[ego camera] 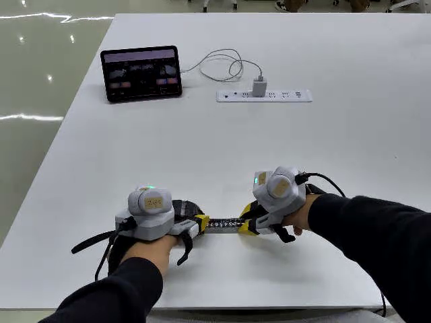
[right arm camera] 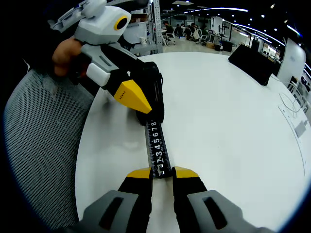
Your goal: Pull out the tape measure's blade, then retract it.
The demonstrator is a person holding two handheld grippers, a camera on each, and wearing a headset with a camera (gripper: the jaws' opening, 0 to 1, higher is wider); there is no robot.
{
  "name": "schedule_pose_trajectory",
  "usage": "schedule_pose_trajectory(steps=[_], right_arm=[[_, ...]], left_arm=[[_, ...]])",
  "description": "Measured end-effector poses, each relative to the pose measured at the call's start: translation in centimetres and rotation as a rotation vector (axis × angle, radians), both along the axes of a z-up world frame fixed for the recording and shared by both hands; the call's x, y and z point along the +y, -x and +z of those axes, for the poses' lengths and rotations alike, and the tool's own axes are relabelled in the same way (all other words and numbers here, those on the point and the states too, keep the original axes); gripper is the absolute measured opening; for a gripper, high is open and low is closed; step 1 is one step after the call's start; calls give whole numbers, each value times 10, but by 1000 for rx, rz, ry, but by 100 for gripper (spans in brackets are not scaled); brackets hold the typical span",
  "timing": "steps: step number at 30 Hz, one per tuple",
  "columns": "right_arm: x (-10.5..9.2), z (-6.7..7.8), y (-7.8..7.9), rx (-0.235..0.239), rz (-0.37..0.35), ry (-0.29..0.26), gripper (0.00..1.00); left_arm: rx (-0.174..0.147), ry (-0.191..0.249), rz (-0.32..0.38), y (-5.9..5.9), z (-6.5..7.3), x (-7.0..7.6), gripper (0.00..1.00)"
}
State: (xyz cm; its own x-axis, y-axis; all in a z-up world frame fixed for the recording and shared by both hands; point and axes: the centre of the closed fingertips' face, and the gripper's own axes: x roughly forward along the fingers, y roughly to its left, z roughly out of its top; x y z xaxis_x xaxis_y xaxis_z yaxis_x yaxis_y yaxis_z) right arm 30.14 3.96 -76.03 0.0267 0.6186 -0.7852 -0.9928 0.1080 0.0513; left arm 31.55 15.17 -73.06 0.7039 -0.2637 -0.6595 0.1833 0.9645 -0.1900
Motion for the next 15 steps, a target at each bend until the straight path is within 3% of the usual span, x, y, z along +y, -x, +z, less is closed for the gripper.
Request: schedule_pose_trajectory(steps=[15], right_arm=[[10, 1, 0, -4, 9, -17, 11]], left_arm=[[-1, 5, 4, 0, 1, 0, 58]])
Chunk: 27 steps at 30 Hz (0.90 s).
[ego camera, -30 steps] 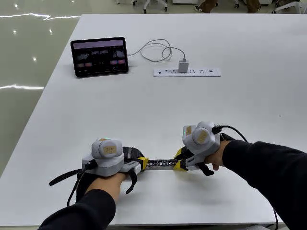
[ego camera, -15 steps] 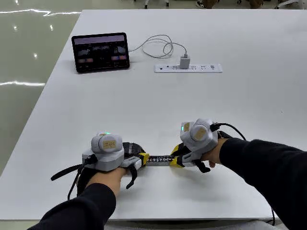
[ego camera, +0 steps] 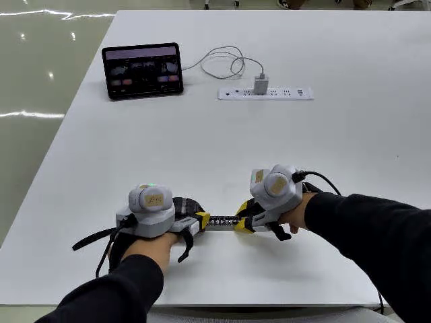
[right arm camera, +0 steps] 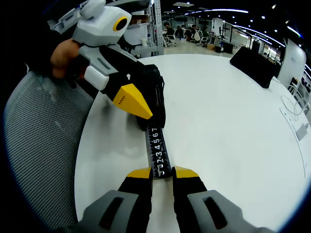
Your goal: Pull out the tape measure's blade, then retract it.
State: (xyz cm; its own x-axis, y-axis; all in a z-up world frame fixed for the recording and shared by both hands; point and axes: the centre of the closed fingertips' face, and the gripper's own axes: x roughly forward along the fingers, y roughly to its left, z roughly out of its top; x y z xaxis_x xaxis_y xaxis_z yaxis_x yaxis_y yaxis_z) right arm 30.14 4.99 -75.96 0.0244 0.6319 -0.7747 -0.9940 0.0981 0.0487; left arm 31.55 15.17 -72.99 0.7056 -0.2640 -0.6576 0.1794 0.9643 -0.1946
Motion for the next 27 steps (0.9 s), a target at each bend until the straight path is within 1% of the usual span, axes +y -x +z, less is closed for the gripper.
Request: schedule_pose_trajectory(steps=[9, 22, 27], right_arm=[[7, 0, 0, 9, -3, -10, 11], [17, -1, 0, 1, 19, -18, 11], [21, 0, 1, 6, 10, -24, 11]], left_arm=[[0, 2, 1, 0, 0, 0, 58], [2, 8, 6, 0, 0, 0, 58], [2, 11, 9, 0, 0, 0, 58]])
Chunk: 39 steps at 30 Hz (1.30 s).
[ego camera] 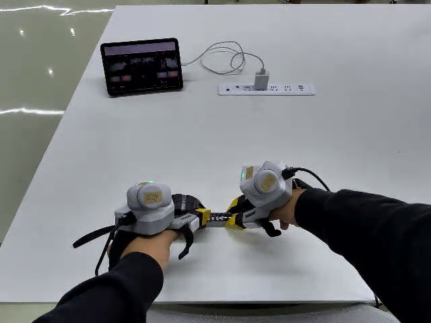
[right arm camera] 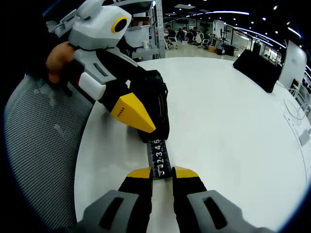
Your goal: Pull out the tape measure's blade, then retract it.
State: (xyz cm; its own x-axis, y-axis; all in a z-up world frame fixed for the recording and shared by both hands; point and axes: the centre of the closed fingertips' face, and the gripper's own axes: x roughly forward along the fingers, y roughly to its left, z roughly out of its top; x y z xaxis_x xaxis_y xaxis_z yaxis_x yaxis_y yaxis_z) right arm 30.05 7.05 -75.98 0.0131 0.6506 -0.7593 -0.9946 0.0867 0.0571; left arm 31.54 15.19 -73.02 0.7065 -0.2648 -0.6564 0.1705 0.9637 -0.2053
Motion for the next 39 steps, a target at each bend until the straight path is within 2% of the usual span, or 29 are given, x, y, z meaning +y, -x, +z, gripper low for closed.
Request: schedule_pose_trajectory(steps=[9, 24, 39], right_arm=[[4, 0, 0, -16, 19, 7, 10], [12, 0, 2, -2, 9, -6, 10], [21, 0, 3, -8, 21, -22, 10]], left_arm=[[1, 3, 1, 0, 0, 0, 58], [3, 9, 3, -1, 0, 0, 58], [5, 12, 2, -1, 0, 0, 58]])
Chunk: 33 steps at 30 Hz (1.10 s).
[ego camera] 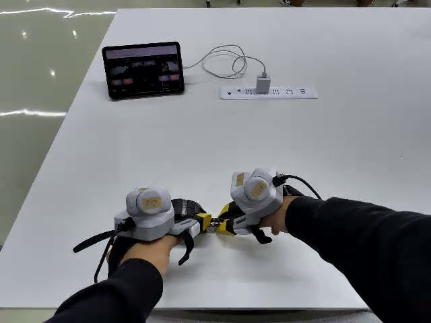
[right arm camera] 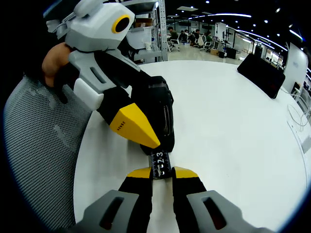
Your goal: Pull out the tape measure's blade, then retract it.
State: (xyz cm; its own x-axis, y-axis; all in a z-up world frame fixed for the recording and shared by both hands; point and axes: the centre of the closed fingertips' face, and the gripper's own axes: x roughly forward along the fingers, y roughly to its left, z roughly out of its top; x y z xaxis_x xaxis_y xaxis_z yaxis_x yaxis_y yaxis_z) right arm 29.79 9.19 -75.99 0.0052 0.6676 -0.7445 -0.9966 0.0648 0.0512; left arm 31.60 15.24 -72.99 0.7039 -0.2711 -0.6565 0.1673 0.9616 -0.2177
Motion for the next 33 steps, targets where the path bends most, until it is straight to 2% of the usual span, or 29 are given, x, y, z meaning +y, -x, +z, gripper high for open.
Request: schedule_pose_trajectory(steps=[21, 33], right_arm=[[15, -2, 1, 13, -13, -15, 11], [18, -2, 1, 17, 7, -19, 11]], left_arm=[[-1, 6, 3, 0, 0, 0, 59], [1, 7, 2, 0, 0, 0, 59]])
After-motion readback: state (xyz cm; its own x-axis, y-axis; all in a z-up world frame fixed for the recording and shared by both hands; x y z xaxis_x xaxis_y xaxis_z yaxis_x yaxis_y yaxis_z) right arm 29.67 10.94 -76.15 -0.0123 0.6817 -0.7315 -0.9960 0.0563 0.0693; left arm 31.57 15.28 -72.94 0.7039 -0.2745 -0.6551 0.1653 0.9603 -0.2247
